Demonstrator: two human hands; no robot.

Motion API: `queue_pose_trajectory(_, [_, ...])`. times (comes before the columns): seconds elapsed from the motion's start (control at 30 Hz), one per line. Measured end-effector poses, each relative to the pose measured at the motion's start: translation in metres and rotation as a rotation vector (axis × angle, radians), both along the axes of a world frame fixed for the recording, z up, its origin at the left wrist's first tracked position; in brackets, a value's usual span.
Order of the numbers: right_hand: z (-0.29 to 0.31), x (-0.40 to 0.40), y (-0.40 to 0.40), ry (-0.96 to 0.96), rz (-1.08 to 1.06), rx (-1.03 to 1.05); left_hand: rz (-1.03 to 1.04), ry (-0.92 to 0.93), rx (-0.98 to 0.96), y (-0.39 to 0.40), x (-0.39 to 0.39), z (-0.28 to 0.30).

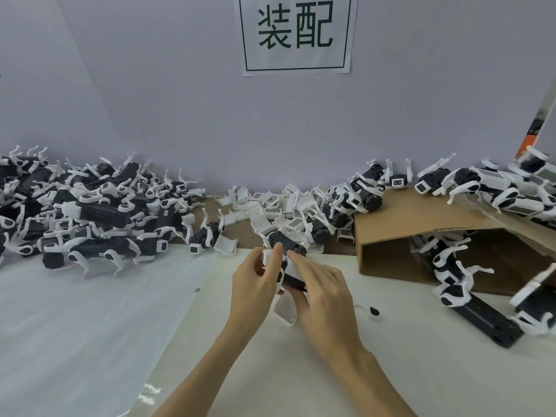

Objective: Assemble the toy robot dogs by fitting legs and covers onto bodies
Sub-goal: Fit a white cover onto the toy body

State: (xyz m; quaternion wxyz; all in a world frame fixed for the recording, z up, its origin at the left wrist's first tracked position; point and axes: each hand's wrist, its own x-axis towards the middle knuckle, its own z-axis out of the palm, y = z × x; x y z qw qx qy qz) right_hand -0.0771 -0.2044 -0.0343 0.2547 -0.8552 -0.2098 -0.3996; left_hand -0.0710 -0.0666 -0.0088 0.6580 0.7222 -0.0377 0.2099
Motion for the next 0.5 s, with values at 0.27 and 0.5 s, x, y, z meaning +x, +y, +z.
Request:
queue_pose_trajectory(0.27, [-0.0015,-0.0009,-0.0010,0.070,0.028,-0.002,0.039,-0.007,0.053,0.0015,-0.0034,0.0052])
queue_pose_trajectory(0.5, [0.0034,0.0019,-0.0040,0.038,0.045,0.037,0.013,-0.066,0.063,0.0018,-0.0022,0.0033])
